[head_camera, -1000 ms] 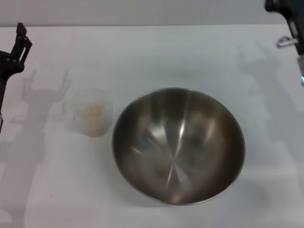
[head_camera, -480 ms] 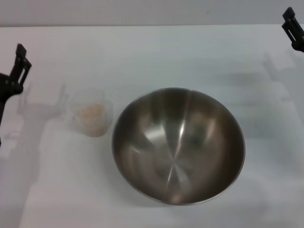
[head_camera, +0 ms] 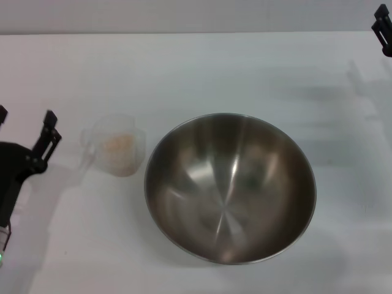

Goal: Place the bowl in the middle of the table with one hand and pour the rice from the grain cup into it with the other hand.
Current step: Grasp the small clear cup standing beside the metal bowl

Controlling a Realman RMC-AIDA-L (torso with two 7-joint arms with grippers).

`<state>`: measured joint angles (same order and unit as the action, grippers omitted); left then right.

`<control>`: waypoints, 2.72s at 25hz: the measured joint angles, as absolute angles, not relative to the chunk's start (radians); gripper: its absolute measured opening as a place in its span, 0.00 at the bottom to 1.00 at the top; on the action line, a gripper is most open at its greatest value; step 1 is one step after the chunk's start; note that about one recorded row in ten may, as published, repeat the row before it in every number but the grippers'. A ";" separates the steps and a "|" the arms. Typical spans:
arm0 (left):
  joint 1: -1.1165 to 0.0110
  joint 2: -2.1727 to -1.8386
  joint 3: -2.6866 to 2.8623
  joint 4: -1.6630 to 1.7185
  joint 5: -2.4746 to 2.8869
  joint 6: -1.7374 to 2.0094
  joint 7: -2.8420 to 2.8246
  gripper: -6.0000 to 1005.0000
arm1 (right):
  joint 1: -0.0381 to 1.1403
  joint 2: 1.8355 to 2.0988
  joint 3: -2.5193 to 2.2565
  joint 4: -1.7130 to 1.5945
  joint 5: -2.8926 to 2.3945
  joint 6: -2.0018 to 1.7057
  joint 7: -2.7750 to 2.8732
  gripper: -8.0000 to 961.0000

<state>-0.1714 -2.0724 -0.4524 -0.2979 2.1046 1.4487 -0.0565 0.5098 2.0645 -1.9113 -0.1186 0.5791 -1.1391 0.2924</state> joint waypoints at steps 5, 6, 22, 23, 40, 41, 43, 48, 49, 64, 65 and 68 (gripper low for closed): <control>-0.176 -2.072 -0.409 -0.286 2.105 1.375 -0.050 0.87 | 0.536 2.064 -1.911 -0.114 0.578 -1.124 0.287 0.79; -0.177 -2.072 -0.403 -0.285 2.105 1.360 -0.050 0.87 | 0.541 2.063 -1.911 -0.113 0.578 -1.119 0.286 0.79; -0.212 -2.074 -0.372 -0.285 2.105 1.245 -0.049 0.87 | 0.542 2.060 -1.906 -0.117 0.580 -1.106 0.290 0.79; -0.219 -2.074 -0.373 -0.284 2.105 1.233 -0.047 0.87 | 0.541 2.060 -1.906 -0.117 0.580 -1.106 0.291 0.79; -0.273 -2.073 -0.407 -0.250 2.097 1.170 -0.040 0.87 | 0.539 2.066 -1.906 -0.121 0.580 -1.109 0.293 0.79; -0.282 -2.073 -0.408 -0.248 2.097 1.152 -0.041 0.87 | 0.540 2.066 -1.906 -0.122 0.580 -1.108 0.293 0.79; -0.285 -2.074 -0.409 -0.248 2.097 1.146 -0.042 0.87 | 0.542 2.066 -1.906 -0.122 0.580 -1.107 0.293 0.79; -0.288 -2.074 -0.420 -0.253 2.097 1.147 -0.041 0.87 | 0.545 2.066 -1.906 -0.123 0.579 -1.107 0.293 0.79; -0.288 -2.074 -0.420 -0.253 2.097 1.147 -0.041 0.87 | 0.545 2.066 -1.906 -0.123 0.579 -1.107 0.293 0.79; -0.279 -2.074 -0.427 -0.249 2.104 1.198 -0.033 0.73 | 0.554 2.066 -1.906 -0.123 0.579 -1.086 0.287 0.79; -0.279 -2.075 -0.426 -0.249 2.104 1.198 -0.027 0.71 | 0.555 2.066 -1.906 -0.123 0.578 -1.086 0.287 0.79; -0.278 -2.076 -0.426 -0.254 2.105 1.196 -0.003 0.64 | 0.555 2.067 -1.906 -0.125 0.576 -1.086 0.285 0.79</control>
